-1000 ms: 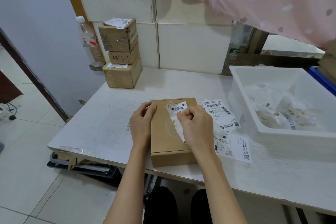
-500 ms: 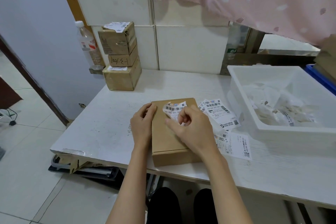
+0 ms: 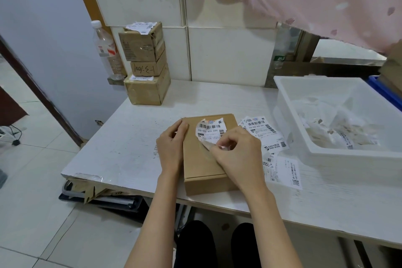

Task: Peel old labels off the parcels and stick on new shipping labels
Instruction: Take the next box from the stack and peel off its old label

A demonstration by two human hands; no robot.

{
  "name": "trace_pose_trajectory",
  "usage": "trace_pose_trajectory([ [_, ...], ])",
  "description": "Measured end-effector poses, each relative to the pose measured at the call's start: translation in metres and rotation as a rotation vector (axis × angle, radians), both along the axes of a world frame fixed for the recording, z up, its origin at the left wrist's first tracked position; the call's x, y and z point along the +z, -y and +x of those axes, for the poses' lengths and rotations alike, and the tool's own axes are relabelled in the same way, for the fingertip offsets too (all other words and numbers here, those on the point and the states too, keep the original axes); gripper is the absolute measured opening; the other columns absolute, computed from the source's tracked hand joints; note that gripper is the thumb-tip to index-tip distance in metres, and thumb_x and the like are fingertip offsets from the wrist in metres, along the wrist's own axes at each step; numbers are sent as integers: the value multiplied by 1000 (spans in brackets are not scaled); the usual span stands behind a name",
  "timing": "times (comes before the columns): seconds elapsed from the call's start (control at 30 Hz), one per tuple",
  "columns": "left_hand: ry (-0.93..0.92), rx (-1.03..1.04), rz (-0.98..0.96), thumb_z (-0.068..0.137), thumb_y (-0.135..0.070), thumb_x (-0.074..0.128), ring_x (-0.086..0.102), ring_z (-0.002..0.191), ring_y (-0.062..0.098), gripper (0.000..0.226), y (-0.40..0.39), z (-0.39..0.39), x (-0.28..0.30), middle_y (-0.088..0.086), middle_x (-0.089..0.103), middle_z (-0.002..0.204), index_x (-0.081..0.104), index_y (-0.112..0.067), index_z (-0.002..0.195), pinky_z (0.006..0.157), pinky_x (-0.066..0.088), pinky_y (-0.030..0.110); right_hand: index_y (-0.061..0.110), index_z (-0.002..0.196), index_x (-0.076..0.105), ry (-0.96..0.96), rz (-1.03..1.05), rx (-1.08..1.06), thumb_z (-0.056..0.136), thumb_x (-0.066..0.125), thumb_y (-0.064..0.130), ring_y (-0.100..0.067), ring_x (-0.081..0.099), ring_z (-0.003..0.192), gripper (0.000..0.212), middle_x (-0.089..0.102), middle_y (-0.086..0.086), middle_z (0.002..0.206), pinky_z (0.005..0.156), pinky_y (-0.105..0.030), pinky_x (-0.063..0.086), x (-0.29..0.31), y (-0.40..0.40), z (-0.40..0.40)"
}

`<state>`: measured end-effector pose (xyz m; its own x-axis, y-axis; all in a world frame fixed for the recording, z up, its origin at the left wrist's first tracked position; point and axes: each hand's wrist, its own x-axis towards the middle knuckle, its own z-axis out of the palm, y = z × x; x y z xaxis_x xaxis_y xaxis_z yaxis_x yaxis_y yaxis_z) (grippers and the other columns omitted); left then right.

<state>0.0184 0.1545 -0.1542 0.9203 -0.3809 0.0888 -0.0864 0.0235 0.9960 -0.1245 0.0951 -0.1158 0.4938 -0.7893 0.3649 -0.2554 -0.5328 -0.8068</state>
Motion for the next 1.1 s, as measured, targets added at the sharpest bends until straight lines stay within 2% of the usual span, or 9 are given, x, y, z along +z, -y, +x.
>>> trace_pose_trajectory([
  [0.07, -3, 0, -1, 93, -27, 64, 65, 100, 2, 28, 0, 0, 0, -9, 71, 107, 71, -16, 118, 78, 48, 13, 17, 59, 65, 7, 5, -38, 67, 83, 42, -7, 55, 70, 32, 58, 9, 72, 63, -18, 43, 1, 0, 0],
  [0.17, -1, 3, 10, 93, -28, 64, 65, 100, 5, 27, 1, 1, -1, -8, 72, 107, 73, -17, 116, 78, 48, 18, 23, 63, 65, -6, 48, 17, 64, 74, 43, -7, 55, 74, 22, 60, 9, 75, 67, -23, 42, 8, -1, -3],
  [0.3, -13, -6, 23, 93, -25, 64, 66, 91, -1, 12, 1, 2, 0, -21, 71, 89, 73, -31, 98, 78, 49, 18, 31, 69, 57, -242, -36, 147, 61, 63, 47, -6, 51, 87, 19, 57, 15, 84, 88, -29, 37, 13, -3, -1],
  [0.37, -7, -11, 31, 94, -24, 64, 64, 80, -10, 13, 2, 2, 1, -27, 69, 76, 71, -34, 93, 71, 47, 11, 32, 74, 56, -289, -84, 168, 58, 67, 61, -3, 47, 90, 35, 56, 17, 87, 91, -30, 32, 12, -5, 0],
  [0.47, -7, -5, 26, 94, -23, 64, 63, 73, -13, 15, 1, 1, 2, -27, 68, 73, 70, -35, 90, 67, 47, 10, 35, 81, 53, -350, -114, 195, 45, 53, 86, 0, 41, 93, 63, 53, 21, 91, 84, -26, 24, 11, -5, 1],
  [0.67, -13, -6, 27, 93, -28, 63, 67, 94, 7, 18, 1, 3, -1, -13, 73, 96, 75, -23, 106, 80, 52, 26, 32, 91, 50, -337, -36, 355, 51, 60, 44, -7, 40, 100, 43, 45, 18, 100, 81, -21, 27, 15, 4, -14],
  [0.83, -14, 0, 21, 94, -28, 64, 65, 97, 4, 27, 2, 2, -1, -8, 71, 107, 72, -17, 117, 76, 48, 19, 25, 69, 52, -176, 55, 322, 64, 64, 26, -2, 44, 105, 13, 50, 14, 104, 73, -6, 33, 9, 8, -15],
  [0.9, -21, -1, 16, 94, -27, 63, 65, 96, 2, 27, 1, 2, 0, -9, 71, 105, 72, -17, 117, 75, 47, 17, 23, 60, 51, -113, 38, 264, 73, 67, 12, -2, 49, 104, 24, 55, 12, 102, 73, -3, 36, 3, 8, -13],
  [1.1, -48, -6, 8, 93, -29, 64, 65, 104, 7, 30, 1, 3, -1, -7, 71, 113, 71, -17, 120, 84, 50, 23, 14, 67, 62, 19, 19, 147, 80, 70, 16, -7, 56, 90, 15, 63, 13, 94, 73, -14, 41, -3, 9, -11],
])
